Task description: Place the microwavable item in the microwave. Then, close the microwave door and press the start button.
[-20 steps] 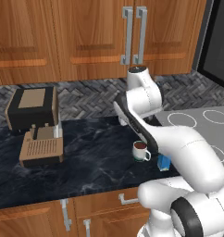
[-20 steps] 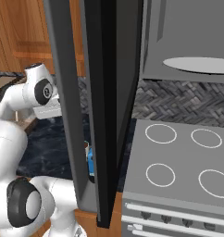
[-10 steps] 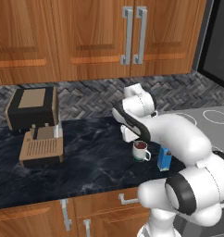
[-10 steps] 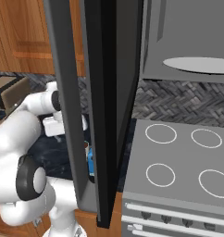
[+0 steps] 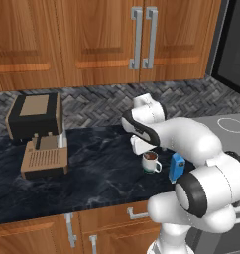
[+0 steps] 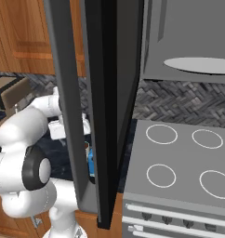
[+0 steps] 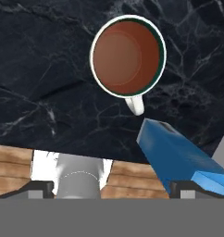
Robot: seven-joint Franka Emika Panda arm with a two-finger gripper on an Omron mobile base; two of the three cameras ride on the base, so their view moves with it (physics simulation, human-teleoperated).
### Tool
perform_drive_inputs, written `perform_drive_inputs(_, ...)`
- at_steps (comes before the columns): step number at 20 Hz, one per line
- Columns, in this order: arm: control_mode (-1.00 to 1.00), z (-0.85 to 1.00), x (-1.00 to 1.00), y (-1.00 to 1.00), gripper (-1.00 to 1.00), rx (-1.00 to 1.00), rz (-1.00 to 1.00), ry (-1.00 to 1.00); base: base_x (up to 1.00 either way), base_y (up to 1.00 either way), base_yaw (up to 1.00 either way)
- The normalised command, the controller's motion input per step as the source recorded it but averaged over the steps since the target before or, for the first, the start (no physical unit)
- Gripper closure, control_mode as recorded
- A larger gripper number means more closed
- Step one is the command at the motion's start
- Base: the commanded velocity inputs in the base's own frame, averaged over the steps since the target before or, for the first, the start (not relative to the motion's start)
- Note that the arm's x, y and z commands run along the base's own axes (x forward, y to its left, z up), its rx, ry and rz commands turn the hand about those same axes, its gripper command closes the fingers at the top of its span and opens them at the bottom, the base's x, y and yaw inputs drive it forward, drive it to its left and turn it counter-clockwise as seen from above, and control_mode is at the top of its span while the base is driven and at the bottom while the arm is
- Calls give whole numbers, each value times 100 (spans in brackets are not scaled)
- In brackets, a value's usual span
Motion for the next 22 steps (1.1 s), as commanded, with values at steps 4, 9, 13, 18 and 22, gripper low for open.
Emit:
perform_drive_inputs(4,-100,-18,0,-22,-100,0,0,0,0,0,0)
perform_drive_inputs(9,-100,-14,2,-9,-100,0,0,0,0,0,0)
perform_drive_inputs(13,-100,-27,8,-3,-100,1,1,0,0,0,0)
perform_drive_inputs(18,-100,-31,5,-1,-100,2,3,0,0,0,0)
perform_drive_inputs(22,-100,-14,2,-4,-100,2,2,0,0,0,0)
